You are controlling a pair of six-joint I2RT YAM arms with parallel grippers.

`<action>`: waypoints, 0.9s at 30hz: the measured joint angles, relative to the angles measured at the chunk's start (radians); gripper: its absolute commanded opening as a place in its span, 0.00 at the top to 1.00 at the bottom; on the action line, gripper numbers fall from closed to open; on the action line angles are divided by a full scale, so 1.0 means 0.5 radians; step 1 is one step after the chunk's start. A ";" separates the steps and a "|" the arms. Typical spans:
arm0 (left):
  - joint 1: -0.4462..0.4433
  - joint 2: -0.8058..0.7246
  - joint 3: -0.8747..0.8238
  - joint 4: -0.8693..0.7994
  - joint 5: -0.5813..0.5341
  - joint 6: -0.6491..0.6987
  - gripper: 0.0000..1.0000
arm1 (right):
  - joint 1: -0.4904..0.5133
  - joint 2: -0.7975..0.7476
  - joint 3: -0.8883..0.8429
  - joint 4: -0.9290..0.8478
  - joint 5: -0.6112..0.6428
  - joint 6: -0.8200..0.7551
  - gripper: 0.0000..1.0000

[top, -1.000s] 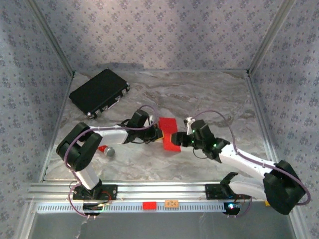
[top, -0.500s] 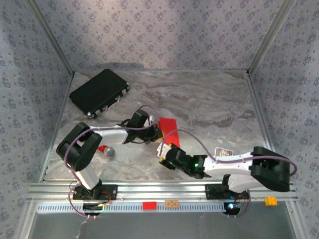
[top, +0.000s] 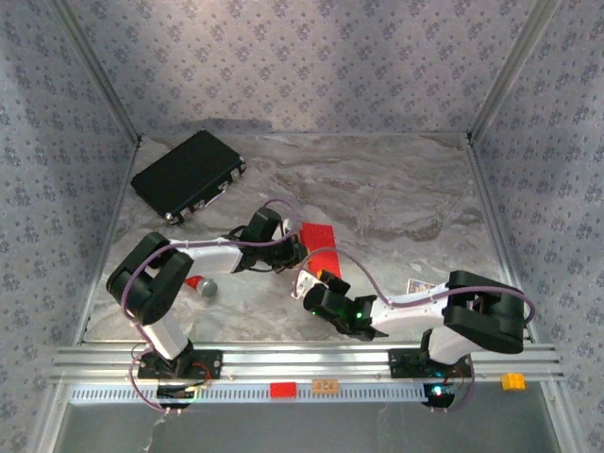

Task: Fold a paper plane with a square sheet of paper (pick it up from the middle)
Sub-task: Third fold the triangle at the center of the table.

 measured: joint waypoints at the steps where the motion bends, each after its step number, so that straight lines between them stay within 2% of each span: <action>1: 0.000 0.000 0.000 0.000 0.000 0.000 0.96 | 0.000 -0.001 0.000 0.000 0.006 0.000 0.72; 15: 0.000 0.000 0.000 -0.002 -0.001 0.000 0.95 | 0.004 -0.024 0.000 -0.011 0.021 0.006 0.96; 18: 0.000 0.000 0.000 -0.009 -0.002 0.000 0.92 | 0.004 -0.024 0.007 -0.036 0.021 0.008 1.00; 20: 0.000 -0.002 0.000 -0.009 -0.002 0.002 0.85 | 0.004 -0.024 0.021 -0.063 0.020 0.011 1.00; 24: 0.000 -0.051 -0.001 -0.059 -0.041 0.016 0.63 | -0.014 -0.027 0.046 -0.124 -0.018 0.056 1.00; 27: 0.005 -0.145 0.000 -0.162 -0.122 0.055 0.45 | -0.061 -0.053 0.078 -0.202 -0.139 0.132 1.00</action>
